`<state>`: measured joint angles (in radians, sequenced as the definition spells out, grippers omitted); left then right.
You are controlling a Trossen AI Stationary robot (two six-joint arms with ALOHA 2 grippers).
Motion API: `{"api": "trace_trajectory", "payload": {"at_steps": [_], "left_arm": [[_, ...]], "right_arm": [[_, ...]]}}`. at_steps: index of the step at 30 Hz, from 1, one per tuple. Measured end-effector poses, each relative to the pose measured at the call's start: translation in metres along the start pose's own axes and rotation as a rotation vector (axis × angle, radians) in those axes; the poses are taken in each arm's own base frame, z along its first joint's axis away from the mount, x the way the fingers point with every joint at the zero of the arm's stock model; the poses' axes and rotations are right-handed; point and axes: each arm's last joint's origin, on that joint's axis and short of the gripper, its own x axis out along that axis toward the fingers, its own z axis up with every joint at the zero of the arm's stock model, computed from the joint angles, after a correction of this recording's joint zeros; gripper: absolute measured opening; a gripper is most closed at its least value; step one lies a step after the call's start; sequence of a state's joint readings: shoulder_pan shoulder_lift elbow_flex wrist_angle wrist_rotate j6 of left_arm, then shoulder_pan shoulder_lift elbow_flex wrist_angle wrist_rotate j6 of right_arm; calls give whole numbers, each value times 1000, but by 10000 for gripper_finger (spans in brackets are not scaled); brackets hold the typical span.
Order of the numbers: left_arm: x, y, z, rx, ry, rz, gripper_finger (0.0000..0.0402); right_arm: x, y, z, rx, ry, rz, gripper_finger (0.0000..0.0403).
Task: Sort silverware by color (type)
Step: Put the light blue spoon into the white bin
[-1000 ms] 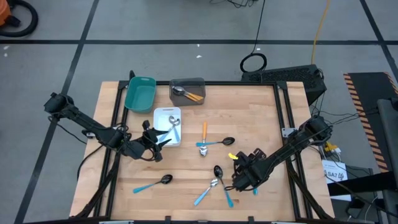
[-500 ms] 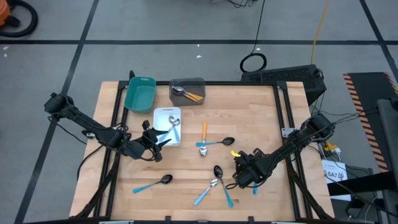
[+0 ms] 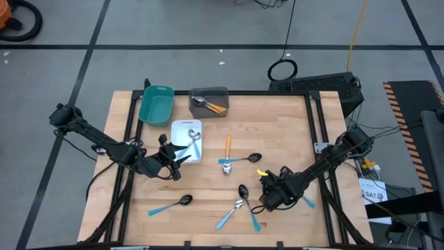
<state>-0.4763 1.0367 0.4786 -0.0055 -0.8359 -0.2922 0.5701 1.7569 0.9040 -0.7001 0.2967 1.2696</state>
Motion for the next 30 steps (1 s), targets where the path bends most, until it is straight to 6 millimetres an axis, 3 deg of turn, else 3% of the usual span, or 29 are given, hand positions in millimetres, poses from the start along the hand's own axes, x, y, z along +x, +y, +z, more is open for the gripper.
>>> {"api": "trace_trajectory", "payload": {"at_steps": [9,15,30], "left_arm": [[0,0,0,0,0,0,175],[0,0,0,-6,0,0,175],[1,1,0,-9,0,4,175]], "right_arm": [[-20,5,9,-44,-65,55,6],[-44,2,20,-77,-205,98,5],[-80,-2,35,-151,-444,242,5]]}}
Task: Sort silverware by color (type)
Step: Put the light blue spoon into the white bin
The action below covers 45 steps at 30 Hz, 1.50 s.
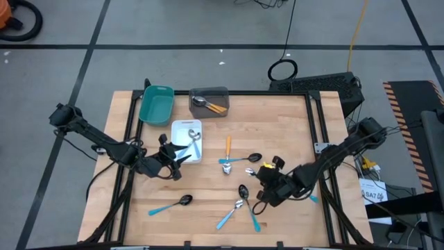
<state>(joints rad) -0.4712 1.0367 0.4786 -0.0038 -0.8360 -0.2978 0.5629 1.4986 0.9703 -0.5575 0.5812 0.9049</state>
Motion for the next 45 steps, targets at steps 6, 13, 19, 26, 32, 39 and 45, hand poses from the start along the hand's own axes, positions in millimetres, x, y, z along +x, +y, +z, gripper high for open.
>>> {"api": "trace_trajectory", "payload": {"at_steps": [6,13,19,26,32,39,45], "left_arm": [[2,2,1,-30,0,15,175],[2,2,2,-39,-11,12,175],[6,-3,-2,13,6,12,175],[13,-19,-2,112,-38,-20,189],[10,-36,14,161,-81,-114,265],[12,-58,30,327,-107,-143,309],[25,-81,26,553,-84,-147,309]], "right_arm": [[0,9,21,-65,-152,104,4],[5,9,53,-112,-320,186,4],[16,6,79,-126,-435,290,4],[42,7,96,-119,-513,440,4],[62,9,97,-103,-524,494,4],[76,13,92,-84,-499,515,4],[87,16,87,-64,-455,570,4]]}}
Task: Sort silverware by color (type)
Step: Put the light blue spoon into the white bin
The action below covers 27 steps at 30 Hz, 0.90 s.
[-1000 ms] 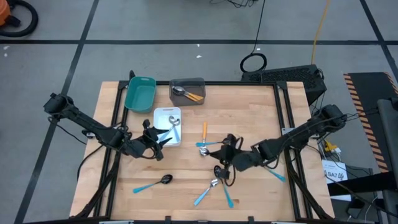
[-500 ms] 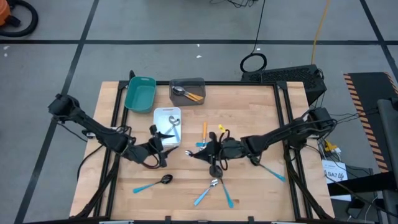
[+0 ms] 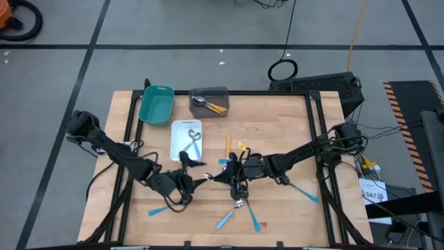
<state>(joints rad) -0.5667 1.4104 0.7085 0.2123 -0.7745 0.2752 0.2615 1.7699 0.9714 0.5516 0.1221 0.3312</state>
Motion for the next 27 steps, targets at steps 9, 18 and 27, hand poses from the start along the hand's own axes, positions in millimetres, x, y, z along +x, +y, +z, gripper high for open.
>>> {"api": "trace_trajectory", "payload": {"at_steps": [9,18,27], "left_arm": [[14,-12,17,125,4,-7,239],[13,-14,16,174,59,-42,145],[15,-12,17,171,52,-31,93]], "right_arm": [[2,0,-4,22,28,41,4],[2,-1,-4,39,37,62,9],[3,-4,-3,53,35,54,10]]}}
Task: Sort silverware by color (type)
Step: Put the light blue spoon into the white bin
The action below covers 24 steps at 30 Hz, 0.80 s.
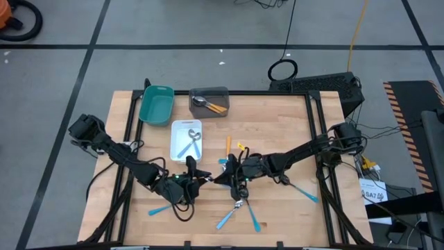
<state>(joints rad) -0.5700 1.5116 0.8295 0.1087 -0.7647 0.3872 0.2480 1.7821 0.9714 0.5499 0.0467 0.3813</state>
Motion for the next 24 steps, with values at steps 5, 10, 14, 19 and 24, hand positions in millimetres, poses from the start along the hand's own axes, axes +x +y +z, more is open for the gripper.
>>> {"api": "trace_trajectory", "payload": {"at_steps": [5,10,14,19,24], "left_arm": [[0,0,0,5,1,-1,62],[2,1,-2,16,11,-1,16],[3,2,-3,15,16,-7,7],[4,3,-3,-3,19,-5,7],[5,4,-4,-47,29,5,7]], "right_arm": [[0,0,0,0,0,-1,10],[0,0,0,0,5,-3,10],[0,-1,-1,0,6,-9,13],[0,-1,1,26,-19,-30,42],[0,1,0,-4,-35,-77,106]]}}
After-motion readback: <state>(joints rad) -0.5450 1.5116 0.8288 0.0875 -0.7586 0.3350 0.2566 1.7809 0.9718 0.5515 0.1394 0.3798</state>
